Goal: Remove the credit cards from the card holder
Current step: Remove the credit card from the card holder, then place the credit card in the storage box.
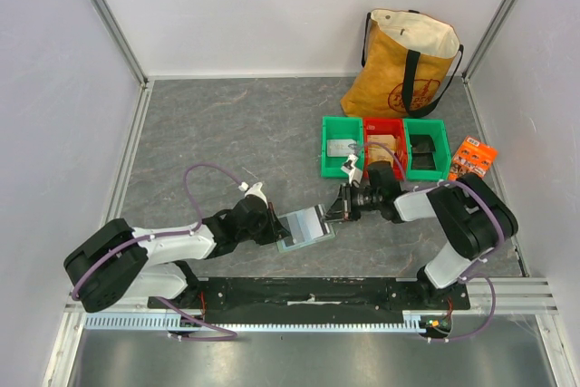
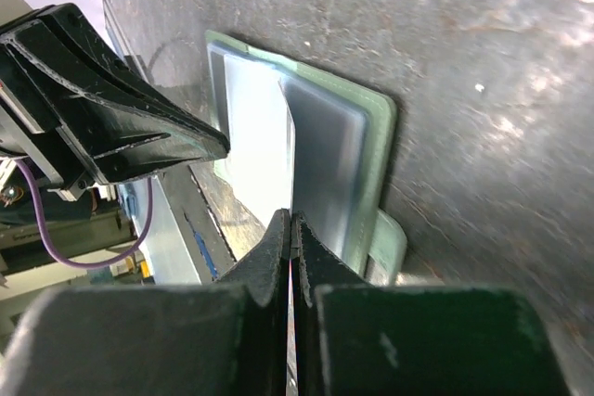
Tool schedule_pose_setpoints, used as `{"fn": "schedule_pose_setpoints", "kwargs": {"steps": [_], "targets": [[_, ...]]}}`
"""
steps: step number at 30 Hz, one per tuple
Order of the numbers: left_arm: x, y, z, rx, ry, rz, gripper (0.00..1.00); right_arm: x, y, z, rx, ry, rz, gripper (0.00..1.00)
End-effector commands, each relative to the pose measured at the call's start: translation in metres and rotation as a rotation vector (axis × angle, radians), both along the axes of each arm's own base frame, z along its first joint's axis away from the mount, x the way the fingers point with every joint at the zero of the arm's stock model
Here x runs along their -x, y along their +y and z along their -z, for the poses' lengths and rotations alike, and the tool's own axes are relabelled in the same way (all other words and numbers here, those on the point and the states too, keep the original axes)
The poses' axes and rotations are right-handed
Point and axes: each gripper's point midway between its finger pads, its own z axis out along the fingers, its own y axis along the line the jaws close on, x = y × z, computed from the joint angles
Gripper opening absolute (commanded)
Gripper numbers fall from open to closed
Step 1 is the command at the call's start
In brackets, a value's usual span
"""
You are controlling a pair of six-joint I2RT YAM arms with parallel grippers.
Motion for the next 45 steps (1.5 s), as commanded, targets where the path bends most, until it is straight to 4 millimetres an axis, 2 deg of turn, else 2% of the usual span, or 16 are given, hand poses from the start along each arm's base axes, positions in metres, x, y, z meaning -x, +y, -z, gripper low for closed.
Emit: {"fn": "schedule_pose_setpoints", "kwargs": {"steps": [1, 4, 7, 11, 14, 17, 22, 27, 34, 38, 45], "targets": [[0.011, 0.026, 0.026, -0.117, 0.042, -0.025, 0.02, -0.002, -0.022, 0.001, 0.066, -0.026, 0.037, 0.0], [0.006, 0.022, 0.012, -0.095, -0.018, -0.008, 0.03, -0.002, -0.027, -0.012, 0.079, -0.05, 0.056, 0.0], [-0.006, 0.017, -0.017, -0.08, -0.156, 0.013, 0.13, -0.005, -0.028, -0.036, 0.063, -0.096, 0.086, 0.0], [-0.017, 0.009, -0.069, -0.067, -0.375, 0.052, 0.44, -0.008, -0.028, -0.069, 0.026, -0.13, 0.136, 0.0], [-0.023, 0.002, -0.104, -0.096, -0.546, 0.105, 0.61, -0.011, -0.029, -0.093, 0.0, -0.146, 0.183, 0.0], [-0.023, -0.007, -0.132, -0.158, -0.704, 0.168, 0.73, -0.011, -0.029, -0.116, -0.038, -0.169, 0.218, 0.0], [-0.01, -0.032, -0.169, -0.281, -1.006, 0.312, 0.76, -0.008, -0.031, -0.14, -0.085, -0.157, 0.281, 0.0], [0.001, -0.059, -0.192, -0.436, -1.287, 0.37, 0.76, -0.004, -0.032, -0.155, -0.125, -0.149, 0.308, 0.0], [0.005, -0.088, -0.207, -0.608, -1.491, 0.411, 0.73, 0.002, -0.034, -0.167, -0.157, -0.147, 0.327, 0.0], [-0.001, -0.098, -0.215, -0.697, -1.575, 0.359, 0.68, 0.005, -0.035, -0.172, -0.172, -0.145, 0.331, 0.0], [-0.001, -0.119, -0.204, -0.83, -1.662, 0.388, 0.54, 0.008, -0.036, -0.179, -0.193, -0.157, 0.341, 0.0]]}}
